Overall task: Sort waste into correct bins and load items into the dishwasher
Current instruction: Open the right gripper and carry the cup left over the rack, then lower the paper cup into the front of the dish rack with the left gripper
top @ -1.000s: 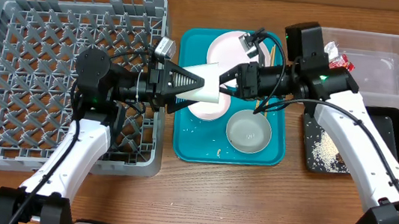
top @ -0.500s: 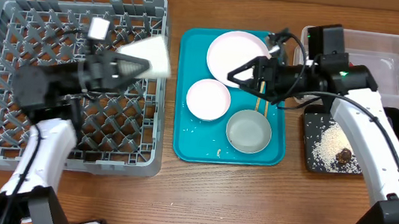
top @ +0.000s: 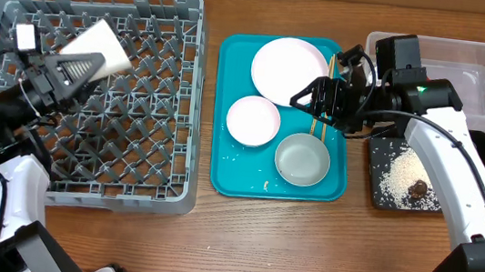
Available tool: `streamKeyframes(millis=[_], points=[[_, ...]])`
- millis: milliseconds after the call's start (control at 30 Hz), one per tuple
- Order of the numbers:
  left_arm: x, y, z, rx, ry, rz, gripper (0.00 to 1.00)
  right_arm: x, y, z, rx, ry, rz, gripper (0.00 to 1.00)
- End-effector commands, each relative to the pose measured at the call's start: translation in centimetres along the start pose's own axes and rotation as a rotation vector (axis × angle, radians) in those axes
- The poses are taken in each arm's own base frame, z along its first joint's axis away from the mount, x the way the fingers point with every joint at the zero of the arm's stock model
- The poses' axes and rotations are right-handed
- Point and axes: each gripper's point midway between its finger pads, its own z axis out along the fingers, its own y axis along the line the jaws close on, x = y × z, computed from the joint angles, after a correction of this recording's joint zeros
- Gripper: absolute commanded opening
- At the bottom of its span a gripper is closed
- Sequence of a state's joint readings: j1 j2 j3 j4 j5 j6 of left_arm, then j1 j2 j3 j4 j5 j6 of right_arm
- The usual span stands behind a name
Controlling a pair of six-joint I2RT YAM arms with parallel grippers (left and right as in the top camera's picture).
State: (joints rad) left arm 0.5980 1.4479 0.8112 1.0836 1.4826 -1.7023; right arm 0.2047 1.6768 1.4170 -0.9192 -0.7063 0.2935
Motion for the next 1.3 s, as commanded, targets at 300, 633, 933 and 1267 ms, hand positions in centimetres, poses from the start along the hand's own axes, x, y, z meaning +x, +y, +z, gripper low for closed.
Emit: streamKeyframes(millis=[300,633,933,1267], points=[[-3.6,4.8,0.0,-0.102,-0.218,-0.122,0.33,0.1,-0.7,0.1,0.04,0.004,0.003,0.78],[-3.1,10.4,0.1,-0.424,-0.245,-0.117,0.34,0.1,-1.2,0.1,0.065,-0.002,0.006,0.78],[0.2,9.1,0.9,-0.939,-0.05,0.044,0.41,0.4,-1.4,0.1,0.078,0.01,0.018,0.79],[8.6,7.9,0.0,-1.217,0.266,0.029,0.36,0.6,-2.5,0.0,0.139,0.01,0.033,0.8]])
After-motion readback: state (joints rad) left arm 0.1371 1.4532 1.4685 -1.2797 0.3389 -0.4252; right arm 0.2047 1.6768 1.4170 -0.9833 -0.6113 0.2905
